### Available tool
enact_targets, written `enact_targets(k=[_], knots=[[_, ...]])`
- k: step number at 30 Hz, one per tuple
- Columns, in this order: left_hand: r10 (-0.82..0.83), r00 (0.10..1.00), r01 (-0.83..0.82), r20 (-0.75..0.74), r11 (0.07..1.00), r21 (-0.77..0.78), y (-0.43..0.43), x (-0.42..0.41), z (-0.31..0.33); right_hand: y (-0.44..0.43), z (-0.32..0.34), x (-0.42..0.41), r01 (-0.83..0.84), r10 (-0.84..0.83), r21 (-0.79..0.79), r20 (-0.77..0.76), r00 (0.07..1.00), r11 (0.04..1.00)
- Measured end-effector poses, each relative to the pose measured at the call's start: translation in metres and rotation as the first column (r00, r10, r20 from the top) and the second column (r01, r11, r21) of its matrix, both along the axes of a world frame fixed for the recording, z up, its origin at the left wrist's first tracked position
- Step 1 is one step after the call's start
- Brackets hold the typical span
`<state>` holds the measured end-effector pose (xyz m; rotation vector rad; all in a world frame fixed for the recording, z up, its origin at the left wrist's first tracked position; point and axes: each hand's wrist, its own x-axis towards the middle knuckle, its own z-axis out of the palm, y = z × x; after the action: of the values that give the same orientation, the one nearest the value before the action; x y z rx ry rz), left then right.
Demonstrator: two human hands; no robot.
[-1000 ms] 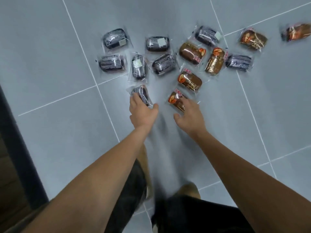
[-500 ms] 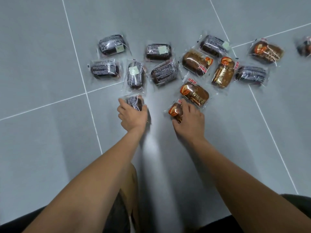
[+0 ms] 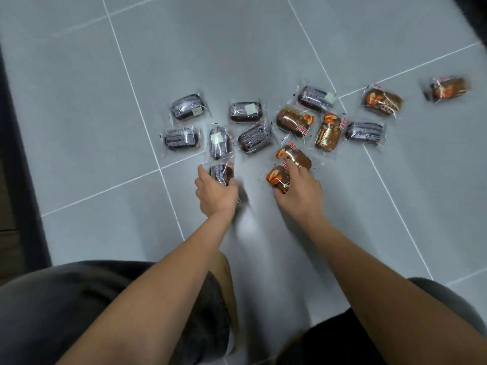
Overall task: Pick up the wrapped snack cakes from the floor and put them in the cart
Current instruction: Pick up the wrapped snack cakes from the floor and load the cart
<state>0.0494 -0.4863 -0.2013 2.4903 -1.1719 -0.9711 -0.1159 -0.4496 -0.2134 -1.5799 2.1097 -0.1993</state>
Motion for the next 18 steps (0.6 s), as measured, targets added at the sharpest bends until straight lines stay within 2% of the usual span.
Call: enact_targets(k=[7,12,15,18], knots=[[-0.173,0.985,0.174,0.025,0.983,-0.050,-0.007,-0.013,0.167,0.011,0.166,-0.015,0.125,-0.127,0.033,0.041,0.991,0.992],[-0.307,0.951,0.304,-0.044,0.951,-0.059,-0.002,-0.046,0.297,0.038,0.301,-0.041,0.273,-0.275,0.052,0.046,0.960,0.961],[-0.453,0.883,0.450,-0.126,0.891,-0.051,0.003,-0.072,0.373,0.058,0.380,-0.059,0.379,-0.383,0.063,0.068,0.921,0.923],[-0.619,0.763,0.616,-0.187,0.783,-0.081,0.011,-0.097,0.439,0.081,0.454,-0.073,0.497,-0.500,0.049,0.089,0.862,0.866]])
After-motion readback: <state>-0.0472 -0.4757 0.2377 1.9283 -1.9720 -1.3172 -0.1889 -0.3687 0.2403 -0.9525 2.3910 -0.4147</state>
